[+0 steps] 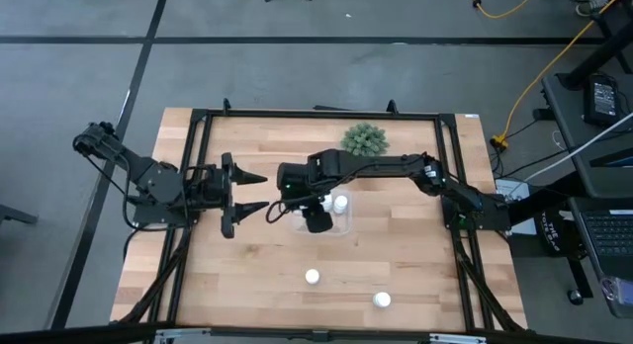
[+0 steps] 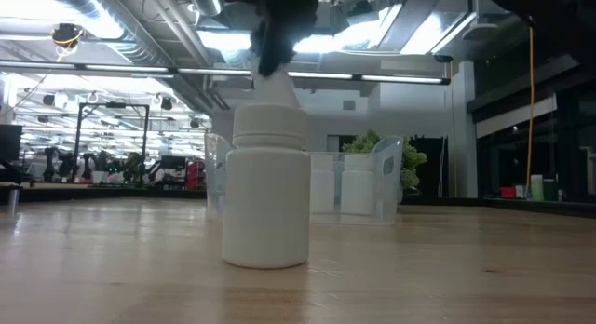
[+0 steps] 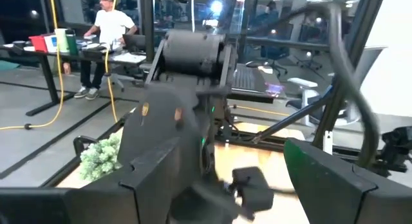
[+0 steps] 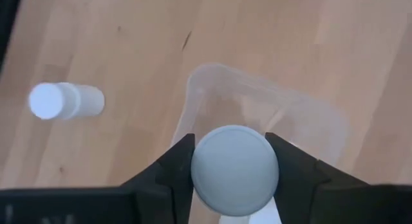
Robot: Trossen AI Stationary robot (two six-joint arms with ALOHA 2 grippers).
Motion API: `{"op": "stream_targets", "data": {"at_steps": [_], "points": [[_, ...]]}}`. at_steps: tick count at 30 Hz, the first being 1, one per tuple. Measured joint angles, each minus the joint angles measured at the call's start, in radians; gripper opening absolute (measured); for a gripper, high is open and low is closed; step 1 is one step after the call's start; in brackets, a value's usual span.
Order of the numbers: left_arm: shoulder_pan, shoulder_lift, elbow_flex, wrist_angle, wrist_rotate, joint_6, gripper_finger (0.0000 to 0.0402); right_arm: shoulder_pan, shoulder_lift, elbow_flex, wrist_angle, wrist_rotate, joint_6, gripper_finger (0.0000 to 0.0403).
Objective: Pick and place pill bottles into a basket
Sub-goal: Adjust the white pill bottle in the bin
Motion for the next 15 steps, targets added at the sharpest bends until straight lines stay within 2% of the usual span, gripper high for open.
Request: {"op": "stream_targets", "data": {"at_steps": [11, 15], "points": [[-0.011, 0.0, 0.0, -0.018, -0.036, 0.008, 0.0269, -0.073, -0.166, 0.0, -0.06, 0.029, -0.021, 0.0154], [-0.011, 0.0, 0.0, -0.026, -0.046, 0.008, 0.0269, -0.114, -0.23, 0.0, -0.156, 0.021, -0.053, 0.0154]]}}
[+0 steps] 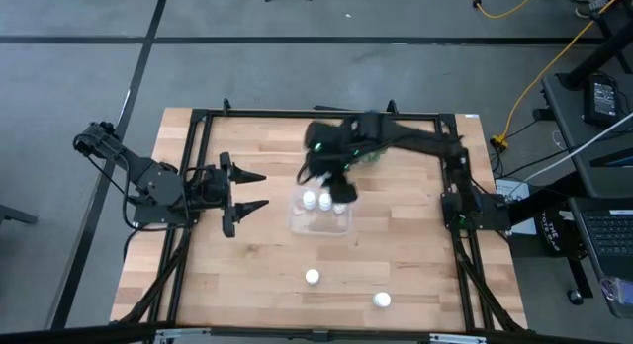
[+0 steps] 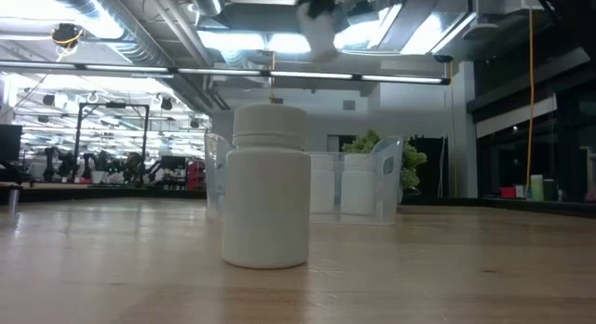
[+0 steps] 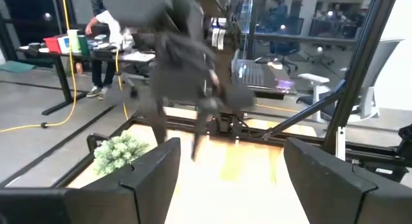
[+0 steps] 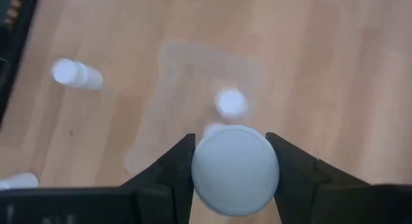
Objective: Pick and place pill bottles into a basket
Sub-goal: Adjust the white pill bottle in the bin
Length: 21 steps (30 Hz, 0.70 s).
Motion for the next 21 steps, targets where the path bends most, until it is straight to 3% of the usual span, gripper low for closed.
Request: {"op": "stream_targets", "data": {"at_steps": [5, 10, 13, 17, 21], "points": [[0.0, -0.007, 0.0, -0.014, -0.005, 0.0, 0.0269, -0.065, -0.14, 0.0, -0.067, 0.006, 0.007, 0.0154], [0.0, -0.007, 0.0, -0.031, -0.029, 0.008, 0.0269, -0.075, -0.294, -0.003, -0.039, -0.057, 0.032, 0.0154], [0.0, -0.006, 0.0, -0.033, -0.03, 0.008, 0.0269, -0.081, -0.398, -0.08, -0.036, -0.035, 0.065, 0.0154], [0.0, -0.006, 0.0, -0.034, -0.03, 0.008, 0.0269, -0.096, -0.602, -0.355, 0.035, 0.038, 0.127, 0.0154], [0.0, -0.006, 0.0, -0.038, -0.03, 0.008, 0.0269, -0.094, -0.853, -0.801, 0.544, 0.024, 0.176, 0.0154]]}}
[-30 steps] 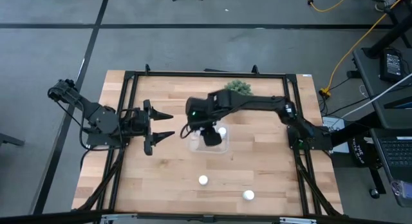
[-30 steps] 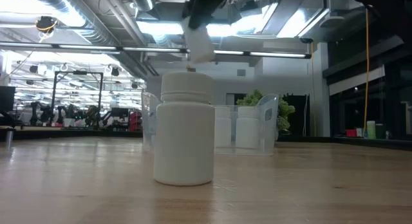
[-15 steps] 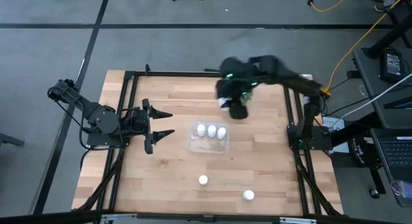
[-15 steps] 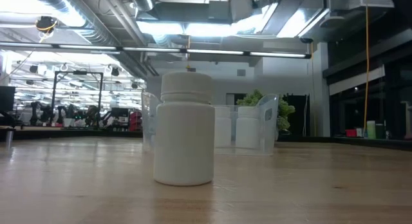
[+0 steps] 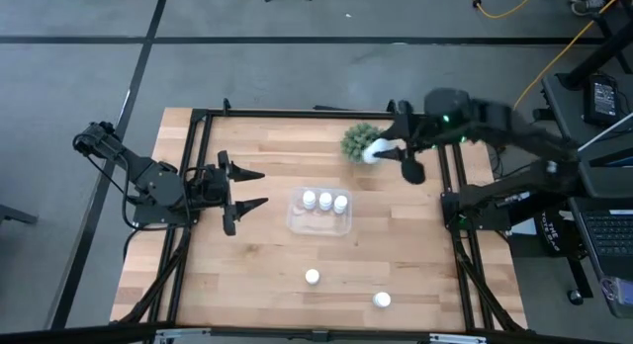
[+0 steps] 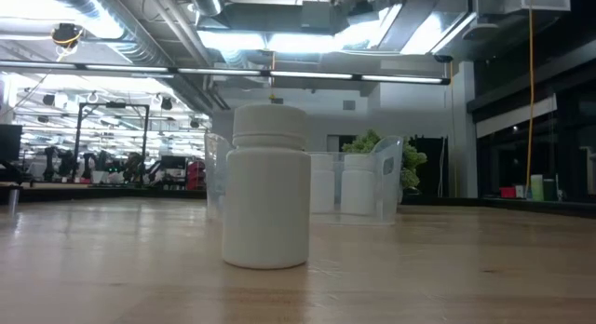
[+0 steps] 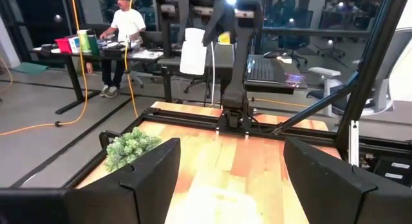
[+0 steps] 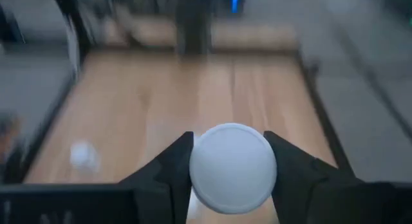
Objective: Pick and place pill bottles into a basket
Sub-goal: Adjust the white pill bottle in the bin
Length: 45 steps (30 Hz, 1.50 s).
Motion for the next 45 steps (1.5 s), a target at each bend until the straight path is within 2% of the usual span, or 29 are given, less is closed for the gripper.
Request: {"op": "stream_targets", "data": {"at_steps": [2, 5, 8, 10, 13, 17, 21, 24, 39, 45], "points": [[0.005, 0.0, 0.0, 0.0, 0.0, 0.001, 0.0269, 0.003, -0.078, -0.23, 0.352, -0.014, 0.051, 0.0154], [0.019, 0.0, 0.0, 0.0, 0.0, 0.001, 0.0269, 0.016, -0.09, -0.506, 0.828, -0.033, 0.163, 0.0154], [0.032, 0.0, 0.0, 0.001, 0.0, -0.009, 0.0269, 0.05, 0.0, -0.652, 1.113, -0.038, 0.22, 0.0154], [0.039, 0.0, 0.0, 0.001, 0.0, -0.021, 0.0269, 0.074, 0.087, -0.68, 1.171, -0.039, 0.228, 0.0154], [0.048, 0.0, 0.0, 0.003, 0.0, -0.046, 0.0269, 0.12, 0.215, -0.645, 1.162, -0.038, 0.233, 0.0154], [0.048, 0.0, 0.0, 0.003, 0.001, -0.073, 0.0269, 0.181, 0.351, -0.495, 1.097, -0.042, 0.194, 0.0154], [0.047, 0.0, 0.0, 0.003, 0.006, -0.091, 0.0269, 0.216, 0.463, -0.295, 0.847, -0.042, 0.138, 0.0154], [0.035, 0.001, 0.0, 0.002, 0.01, -0.09, 0.0269, 0.221, 0.515, -0.206, 0.678, -0.039, 0.09, 0.0154], [-0.013, 0.001, 0.0, -0.003, 0.011, -0.063, 0.0269, 0.22, 0.683, -0.195, 0.7, 0.021, 0.081, 0.0154], [-0.021, 0.001, 0.0, 0.002, 0.008, -0.068, 0.0269, 0.221, 0.758, -0.195, 0.784, 0.025, 0.087, 0.0154]]}}
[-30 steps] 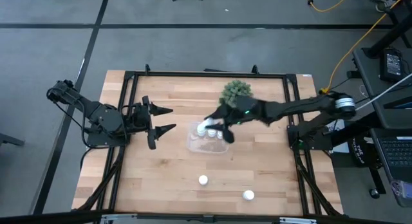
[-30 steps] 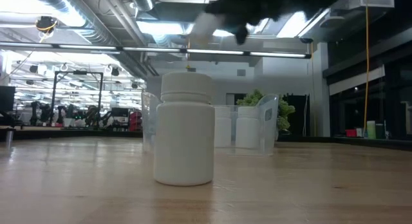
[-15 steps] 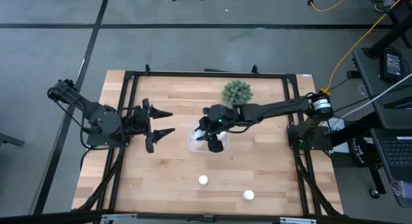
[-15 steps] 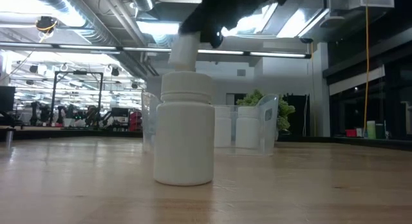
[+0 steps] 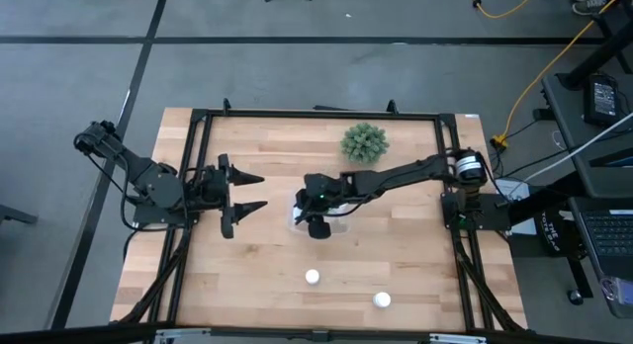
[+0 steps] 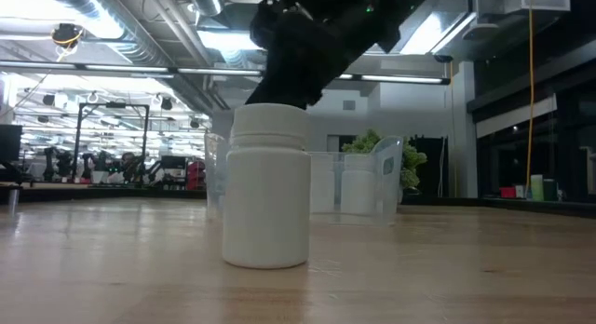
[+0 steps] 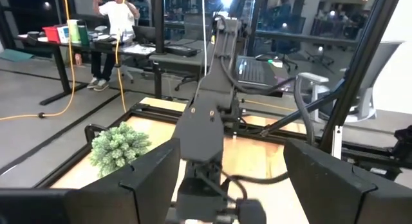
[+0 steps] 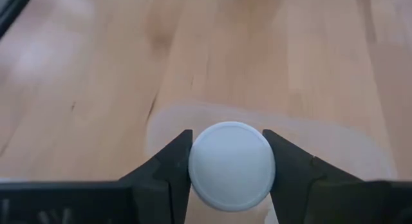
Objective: Pick and place pill bottles into a basket
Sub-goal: Adjust the white pill bottle in the bin, then put the white pill bottle into the transparent bin
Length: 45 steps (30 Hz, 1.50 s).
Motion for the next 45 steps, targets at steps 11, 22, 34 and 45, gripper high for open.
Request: {"op": "stream_targets", "data": {"at_steps": [11, 22, 34, 45], "points": [[0.0, 0.0, 0.0, 0.003, -0.003, -0.019, 0.0269, 0.0, 0.061, 0.0, 0.008, -0.004, 0.015, 0.0156], [0.0, 0.0, 0.0, 0.003, -0.003, -0.019, 0.0269, -0.004, 0.062, 0.0, 0.014, -0.011, 0.112, 0.0267], [0.0, 0.0, 0.0, 0.003, -0.003, -0.023, 0.0269, 0.016, 0.062, 0.314, -0.347, -0.032, 0.021, 0.0288], [-0.029, 0.004, 0.0, -0.091, -0.003, -0.06, 0.0269, 0.141, -0.021, 0.646, -1.254, 0.109, 0.014, 0.0264]]}}
